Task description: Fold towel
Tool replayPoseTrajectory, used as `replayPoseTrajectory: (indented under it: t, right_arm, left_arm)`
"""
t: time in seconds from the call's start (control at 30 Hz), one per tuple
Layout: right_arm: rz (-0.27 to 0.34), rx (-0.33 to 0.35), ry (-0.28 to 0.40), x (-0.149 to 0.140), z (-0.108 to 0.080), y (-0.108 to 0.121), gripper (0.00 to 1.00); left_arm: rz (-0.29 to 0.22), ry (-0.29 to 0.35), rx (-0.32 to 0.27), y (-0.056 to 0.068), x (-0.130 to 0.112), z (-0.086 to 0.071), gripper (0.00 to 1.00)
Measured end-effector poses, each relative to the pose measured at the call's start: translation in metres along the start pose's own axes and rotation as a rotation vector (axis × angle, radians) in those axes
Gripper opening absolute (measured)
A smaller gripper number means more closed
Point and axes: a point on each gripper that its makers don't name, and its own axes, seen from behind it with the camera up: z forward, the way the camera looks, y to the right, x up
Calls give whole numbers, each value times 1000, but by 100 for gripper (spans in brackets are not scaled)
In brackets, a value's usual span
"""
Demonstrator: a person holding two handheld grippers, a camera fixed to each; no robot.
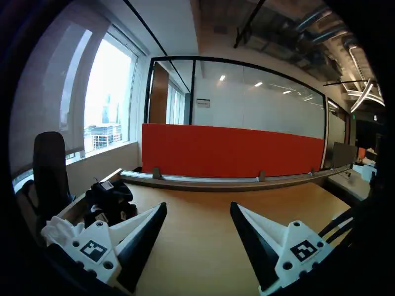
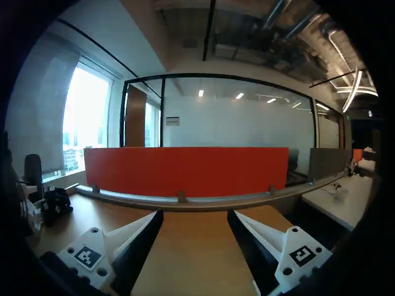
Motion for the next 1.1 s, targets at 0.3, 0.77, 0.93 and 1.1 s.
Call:
replayPoseTrajectory:
  t: [0.3,0.77,0.93,1.1]
  right_arm:
    - [-5,-5,-14,-6,-1,-6,100]
    - [-18,-18,-9,-21,-8,-8,100]
    - [-6,-17,0,-28,-8,-10,100]
    - [6,-6,9,-35,-9,-14,100]
  left_arm:
    - [2,27,1,0,-4,4,95]
    - [-2,60,6,2,-55,11,95]
    - [10,74,14,-1,-73,15,95]
    - [33,76,18,0,-92,16,95]
